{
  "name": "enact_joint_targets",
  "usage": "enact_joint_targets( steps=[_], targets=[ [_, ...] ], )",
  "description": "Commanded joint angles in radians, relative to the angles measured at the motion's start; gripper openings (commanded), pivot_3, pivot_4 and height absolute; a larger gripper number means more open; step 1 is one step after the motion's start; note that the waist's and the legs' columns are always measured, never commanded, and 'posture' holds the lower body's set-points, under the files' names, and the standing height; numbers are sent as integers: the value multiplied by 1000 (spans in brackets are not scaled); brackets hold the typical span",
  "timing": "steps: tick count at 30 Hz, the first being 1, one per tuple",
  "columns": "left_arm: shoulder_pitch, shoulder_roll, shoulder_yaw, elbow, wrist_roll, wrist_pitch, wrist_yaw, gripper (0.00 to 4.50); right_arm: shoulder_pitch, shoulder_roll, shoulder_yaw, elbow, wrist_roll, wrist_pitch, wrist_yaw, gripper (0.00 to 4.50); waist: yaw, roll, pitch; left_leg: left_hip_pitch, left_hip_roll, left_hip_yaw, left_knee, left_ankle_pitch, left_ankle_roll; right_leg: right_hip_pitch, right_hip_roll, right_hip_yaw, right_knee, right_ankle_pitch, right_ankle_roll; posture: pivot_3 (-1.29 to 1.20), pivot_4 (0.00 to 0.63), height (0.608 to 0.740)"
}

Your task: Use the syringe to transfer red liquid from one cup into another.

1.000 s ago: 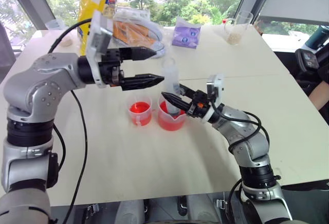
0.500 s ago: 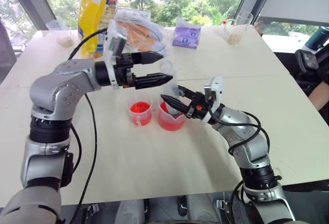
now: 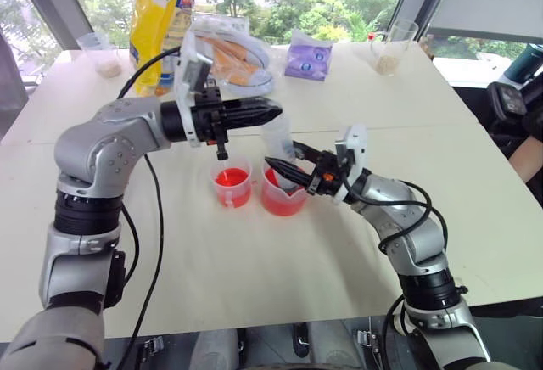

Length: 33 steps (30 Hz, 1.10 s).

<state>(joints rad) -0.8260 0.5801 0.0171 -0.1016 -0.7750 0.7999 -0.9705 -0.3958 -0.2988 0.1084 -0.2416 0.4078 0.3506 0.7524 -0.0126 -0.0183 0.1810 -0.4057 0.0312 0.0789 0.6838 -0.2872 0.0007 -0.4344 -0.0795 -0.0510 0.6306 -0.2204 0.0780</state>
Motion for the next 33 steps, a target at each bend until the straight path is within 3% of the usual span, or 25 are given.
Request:
enact_joint_targets(
  steps=[1,33],
  targets=[
    [-30,3,36,-26,-9,-8,10,19,-6,-20,13,5,0,36,5,1379,0,0,0,0,0,0,0,0,0,0,0,0,0,0,0,0,150,740],
    [-159,39,81,66,39,-51,-27,19,-10,-66,65,28,-9,102,36,1379,0,0,0,-1,0,0,0,0,0,0,0,0,0,0,0,0,150,740]
  ],
)
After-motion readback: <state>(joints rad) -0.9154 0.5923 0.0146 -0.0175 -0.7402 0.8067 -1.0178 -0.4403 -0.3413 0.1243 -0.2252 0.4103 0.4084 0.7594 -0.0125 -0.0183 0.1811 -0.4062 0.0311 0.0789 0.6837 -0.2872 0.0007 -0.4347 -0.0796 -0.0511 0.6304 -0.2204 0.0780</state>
